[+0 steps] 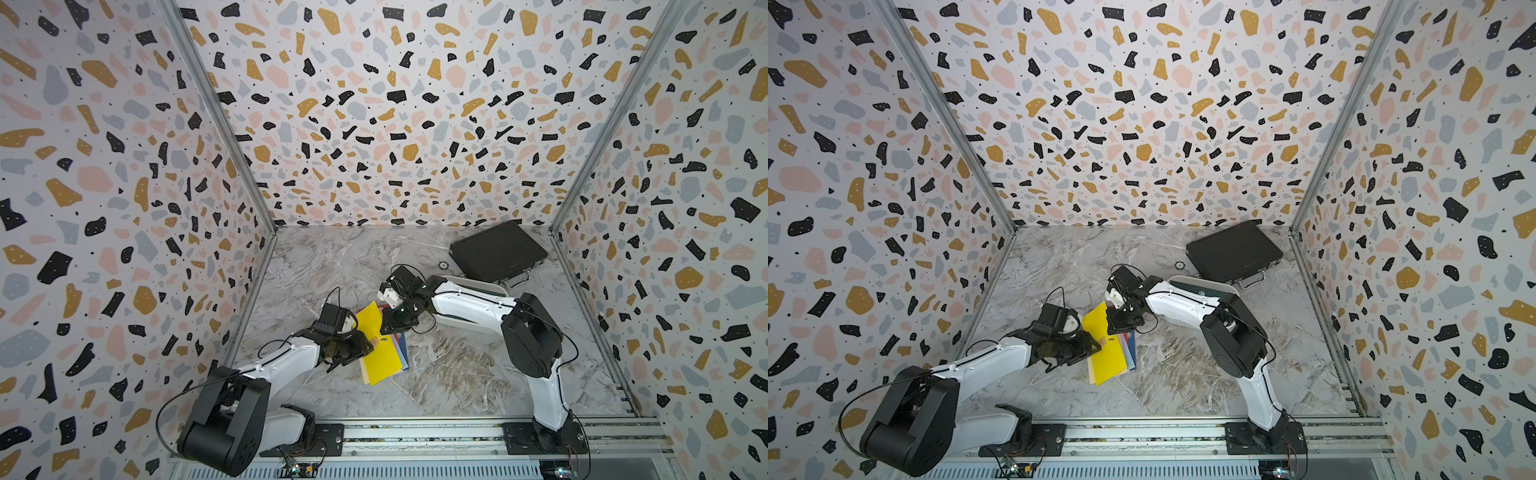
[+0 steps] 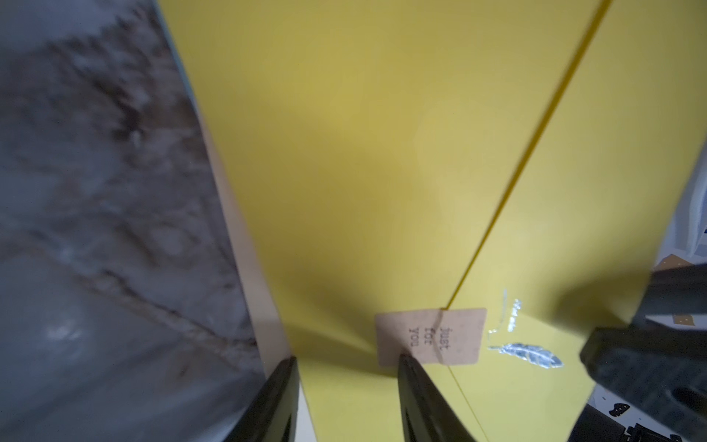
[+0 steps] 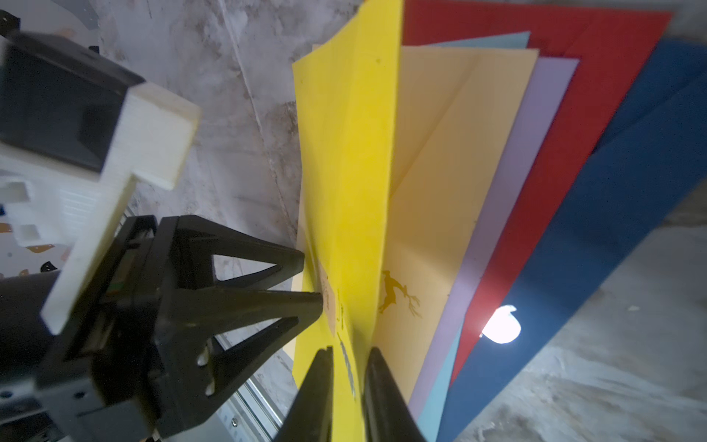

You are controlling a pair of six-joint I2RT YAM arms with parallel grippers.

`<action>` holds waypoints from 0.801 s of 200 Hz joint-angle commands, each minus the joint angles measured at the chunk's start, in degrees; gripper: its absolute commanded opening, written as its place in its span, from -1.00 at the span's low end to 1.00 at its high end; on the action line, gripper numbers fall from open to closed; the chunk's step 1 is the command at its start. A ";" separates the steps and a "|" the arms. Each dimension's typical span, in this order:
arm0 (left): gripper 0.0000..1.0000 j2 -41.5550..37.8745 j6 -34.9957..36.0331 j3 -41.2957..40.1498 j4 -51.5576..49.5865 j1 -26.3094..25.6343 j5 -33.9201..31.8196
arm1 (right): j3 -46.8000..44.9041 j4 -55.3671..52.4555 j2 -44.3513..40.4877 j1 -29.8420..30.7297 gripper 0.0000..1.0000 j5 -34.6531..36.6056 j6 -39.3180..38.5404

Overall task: Put the sealed envelopes into the storage box
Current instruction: Pick up the envelope from the center of the board.

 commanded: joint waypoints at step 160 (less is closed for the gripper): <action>0.37 -24.55 -1.41 7.98 -23.32 0.05 -6.50 | 23.57 -38.93 -17.86 -8.20 -1.00 17.64 -43.41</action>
